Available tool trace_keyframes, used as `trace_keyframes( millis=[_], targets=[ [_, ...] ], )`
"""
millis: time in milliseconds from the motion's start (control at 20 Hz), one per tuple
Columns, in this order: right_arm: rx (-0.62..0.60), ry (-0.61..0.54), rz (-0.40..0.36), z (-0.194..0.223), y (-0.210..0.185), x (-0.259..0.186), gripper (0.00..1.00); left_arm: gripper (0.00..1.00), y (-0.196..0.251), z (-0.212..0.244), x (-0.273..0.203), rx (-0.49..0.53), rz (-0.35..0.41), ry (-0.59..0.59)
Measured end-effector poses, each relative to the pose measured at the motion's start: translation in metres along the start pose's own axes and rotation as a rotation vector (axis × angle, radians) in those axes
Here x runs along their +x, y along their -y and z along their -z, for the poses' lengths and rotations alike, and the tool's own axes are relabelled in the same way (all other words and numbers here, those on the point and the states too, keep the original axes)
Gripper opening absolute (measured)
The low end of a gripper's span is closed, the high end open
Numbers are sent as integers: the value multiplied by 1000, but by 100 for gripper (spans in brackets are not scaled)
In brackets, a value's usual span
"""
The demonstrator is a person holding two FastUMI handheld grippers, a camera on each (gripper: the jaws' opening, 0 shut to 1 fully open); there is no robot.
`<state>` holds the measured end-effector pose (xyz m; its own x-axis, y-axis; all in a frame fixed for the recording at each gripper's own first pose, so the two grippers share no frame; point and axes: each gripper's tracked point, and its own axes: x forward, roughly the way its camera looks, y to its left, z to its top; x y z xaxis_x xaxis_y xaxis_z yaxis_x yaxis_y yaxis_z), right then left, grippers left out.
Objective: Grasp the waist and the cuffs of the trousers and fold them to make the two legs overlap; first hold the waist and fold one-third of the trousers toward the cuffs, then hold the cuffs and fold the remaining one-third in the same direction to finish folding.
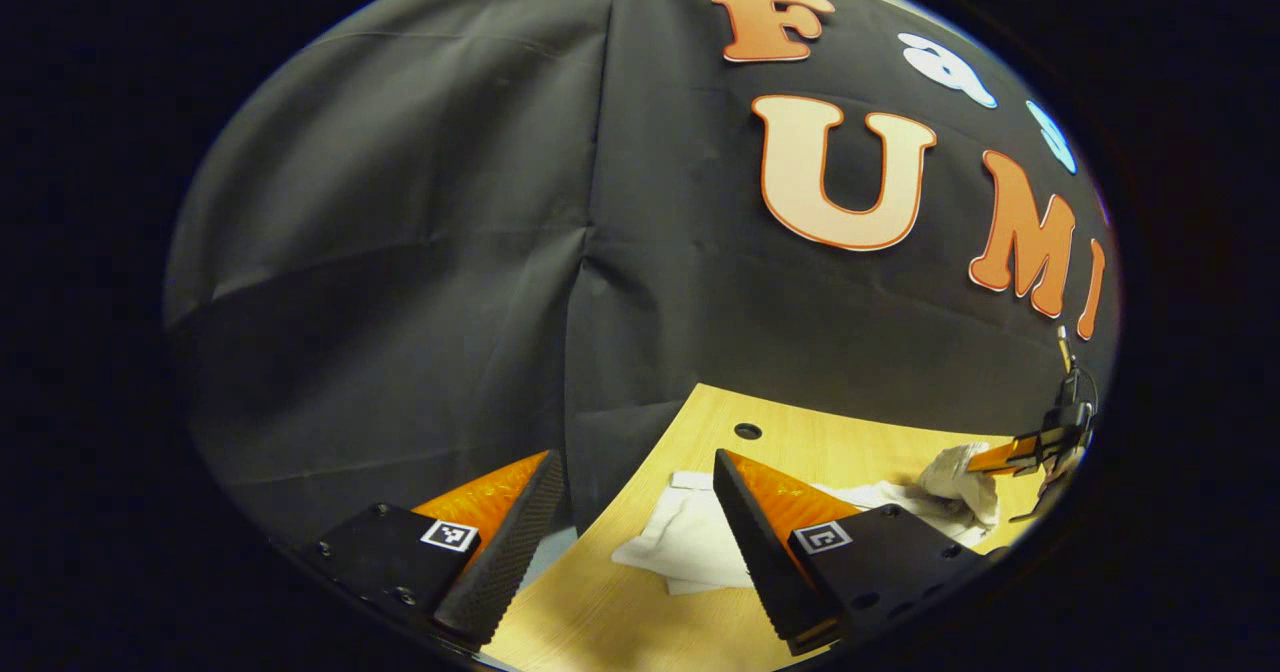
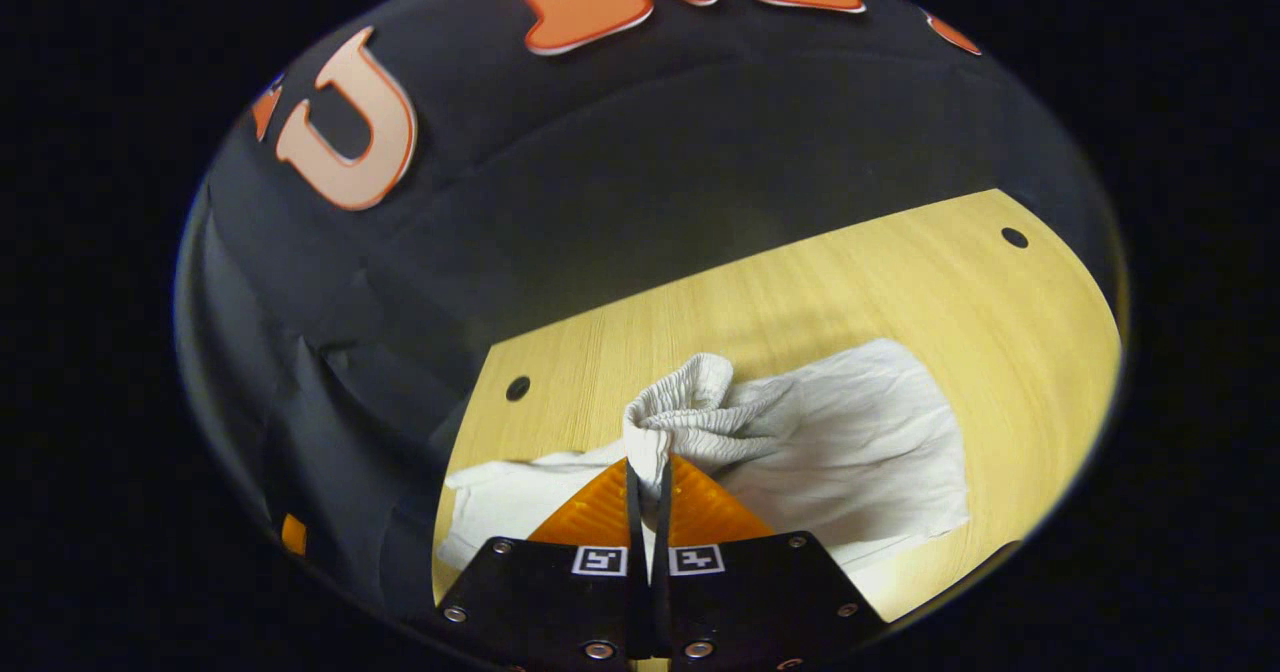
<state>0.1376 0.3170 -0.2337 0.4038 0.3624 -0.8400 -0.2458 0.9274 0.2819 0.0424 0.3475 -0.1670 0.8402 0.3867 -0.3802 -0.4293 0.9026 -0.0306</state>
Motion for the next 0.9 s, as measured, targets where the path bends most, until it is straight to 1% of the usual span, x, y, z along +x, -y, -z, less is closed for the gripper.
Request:
trace_keyframes(
  millis=[150, 250, 350, 400, 500, 550, 600, 650, 700, 800, 850, 900],
  targets=[
    [-143, -36, 38, -27, -18, -8, 3, 99, -12, 11, -2, -17, -19, -24],
    [-217, -41, 62, -30, -34, -12, 3, 99, -17, 17, -3, -29, -25, -34],
    [-230, -82, 78, -15, -29, -8, 5, 99, -18, 22, -5, -39, -24, -46],
    [-236, -110, 73, -1, -25, -1, 6, 99, -17, 26, -4, -42, -21, -53],
    [-232, -138, 45, 19, -33, 4, 15, 99, -14, 31, -4, -43, -16, -65],
    [-227, -146, 32, 23, -37, 3, 24, 99, -13, 32, -3, -44, -14, -71],
    [-218, -156, 15, 27, -43, 3, 17, 99, -11, 35, -1, -47, -10, -76],
    [-207, -166, 6, 30, -46, 0, 51, 99, -9, 37, 0, -52, -4, -84],
    [-201, -168, 5, 32, -47, 1, 58, 99, -7, 40, 0, -57, 1, -93],
    [-198, -166, 9, 32, -43, -3, 84, 99, -3, 48, 1, -77, 14, -119],
    [-197, -162, 15, 32, -41, -2, 100, 100, -1, 53, 0, -97, 22, -137],
    [-195, -158, 19, 31, -38, -3, 99, 99, 2, 60, -1, -122, 31, -160]
  ],
)
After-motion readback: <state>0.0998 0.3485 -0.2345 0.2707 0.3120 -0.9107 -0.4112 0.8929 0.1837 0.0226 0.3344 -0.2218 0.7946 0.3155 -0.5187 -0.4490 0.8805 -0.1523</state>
